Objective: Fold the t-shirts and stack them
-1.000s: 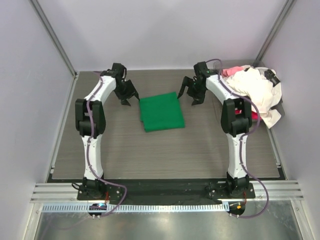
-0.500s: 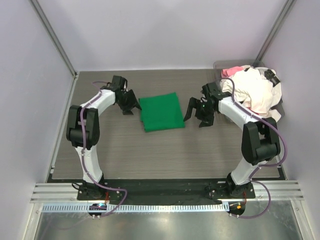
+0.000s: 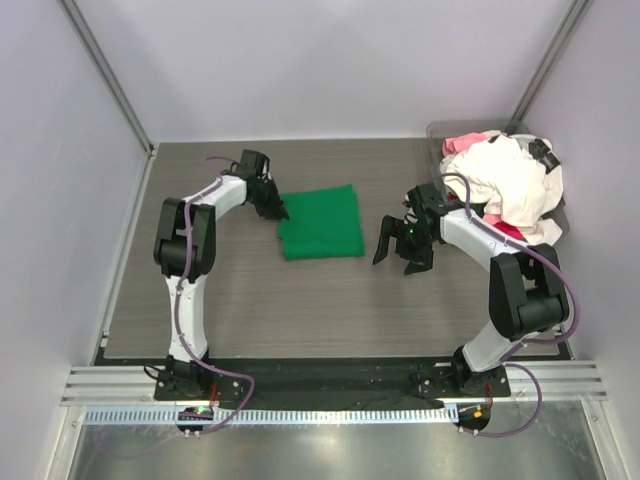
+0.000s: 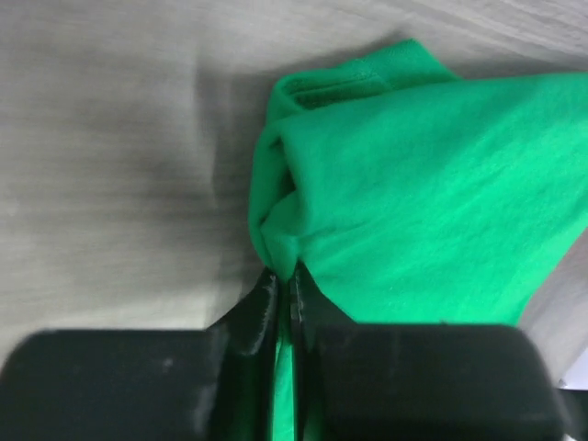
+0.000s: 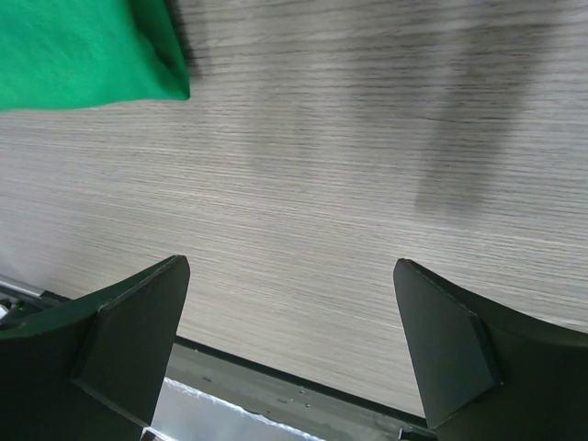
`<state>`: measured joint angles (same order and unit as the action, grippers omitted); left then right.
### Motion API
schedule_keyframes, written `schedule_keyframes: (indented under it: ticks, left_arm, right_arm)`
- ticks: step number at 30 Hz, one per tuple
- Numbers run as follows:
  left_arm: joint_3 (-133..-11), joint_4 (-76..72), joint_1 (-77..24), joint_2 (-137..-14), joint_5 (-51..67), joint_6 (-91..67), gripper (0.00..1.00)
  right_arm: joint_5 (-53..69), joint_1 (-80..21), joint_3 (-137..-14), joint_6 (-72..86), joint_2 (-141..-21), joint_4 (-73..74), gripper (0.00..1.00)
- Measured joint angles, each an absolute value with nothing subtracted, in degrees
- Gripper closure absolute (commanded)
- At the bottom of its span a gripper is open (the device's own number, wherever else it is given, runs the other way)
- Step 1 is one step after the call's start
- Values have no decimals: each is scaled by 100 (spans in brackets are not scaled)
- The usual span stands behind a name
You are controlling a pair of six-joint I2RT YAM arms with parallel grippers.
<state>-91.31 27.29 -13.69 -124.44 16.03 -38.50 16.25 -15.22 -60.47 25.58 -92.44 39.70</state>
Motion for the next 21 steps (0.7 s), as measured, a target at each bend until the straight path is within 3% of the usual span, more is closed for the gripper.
schedule_keyframes:
  ticks: [5,12,13,14,16,17,21]
  left_arm:
    - [-10014,3153,-1354,-12903,1372,-3387,100]
    - [-12208,4543,-786,-13795,-615,-2370,96]
    - [-12648,4689,-666,-14005,-937,-2248,89]
    - [-13174,4836,-532,-14267,-1293,-2130,41]
    - [-14468,5214,-261,-14886,-1988,-1922,7]
    - [-14733,5234,-176,-15006,-2259,-1885,0]
    - [-14311,5192,139,-14617,-3164,-1800,0]
  right_arm:
    - [1623,-1522,-5979,2464,-9244,3942,0]
    - [1695,-1520,-5756,2408,-9244,3865,0]
    - [1719,-1522,-5723,2405,-9244,3865,0]
    - [1752,-1522,-5688,2403,-9244,3861,0]
    - [1824,-1529,-5638,2403,-9247,3861,0]
    - [1846,-1533,-5625,2403,-9247,3861,0]
    - [1931,-1566,-5553,2403,-9247,3815,0]
